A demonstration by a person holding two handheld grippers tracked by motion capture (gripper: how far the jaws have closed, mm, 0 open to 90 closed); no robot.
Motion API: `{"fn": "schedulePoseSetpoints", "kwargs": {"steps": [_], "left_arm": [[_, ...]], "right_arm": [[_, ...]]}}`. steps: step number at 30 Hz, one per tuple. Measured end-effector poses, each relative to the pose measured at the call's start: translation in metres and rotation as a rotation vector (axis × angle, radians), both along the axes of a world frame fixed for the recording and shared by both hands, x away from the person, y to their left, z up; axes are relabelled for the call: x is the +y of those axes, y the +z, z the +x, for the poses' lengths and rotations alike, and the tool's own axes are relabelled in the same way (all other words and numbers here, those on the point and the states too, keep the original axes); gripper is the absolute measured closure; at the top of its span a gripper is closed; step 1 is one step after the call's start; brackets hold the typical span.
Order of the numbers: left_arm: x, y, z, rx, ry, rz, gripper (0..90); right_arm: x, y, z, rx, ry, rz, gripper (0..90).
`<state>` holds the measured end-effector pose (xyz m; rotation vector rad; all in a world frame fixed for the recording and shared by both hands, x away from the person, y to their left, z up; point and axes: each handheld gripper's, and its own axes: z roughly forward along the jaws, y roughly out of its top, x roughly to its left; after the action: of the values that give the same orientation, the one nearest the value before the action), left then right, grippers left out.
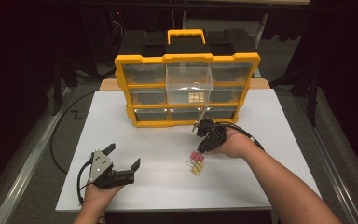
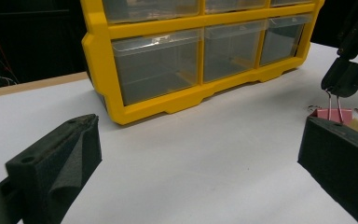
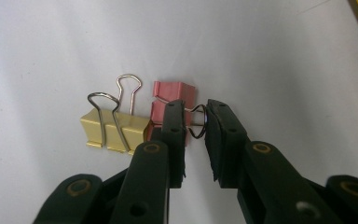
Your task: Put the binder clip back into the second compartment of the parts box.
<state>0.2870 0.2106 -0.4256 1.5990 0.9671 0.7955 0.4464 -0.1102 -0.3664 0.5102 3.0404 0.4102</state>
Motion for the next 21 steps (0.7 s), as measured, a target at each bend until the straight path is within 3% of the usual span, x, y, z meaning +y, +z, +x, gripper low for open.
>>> {"fn": "schedulePoseSetpoints", "kwargs": {"steps": [14, 21], "left_arm": [[-0.0002, 0.0002, -0.0001, -0.002, 0.000, 0.000, 0.3], [-0.0004, 0.0002, -0.0001, -0.001, -0.001, 0.004, 0.3]], "right_arm": [[0.0058, 0.0029, -0.0062, 0.013, 0.027, 0.007, 86.5], [0.0063, 0.0017, -0.0087, 0.055, 0.062, 0.018, 89.3]]}}
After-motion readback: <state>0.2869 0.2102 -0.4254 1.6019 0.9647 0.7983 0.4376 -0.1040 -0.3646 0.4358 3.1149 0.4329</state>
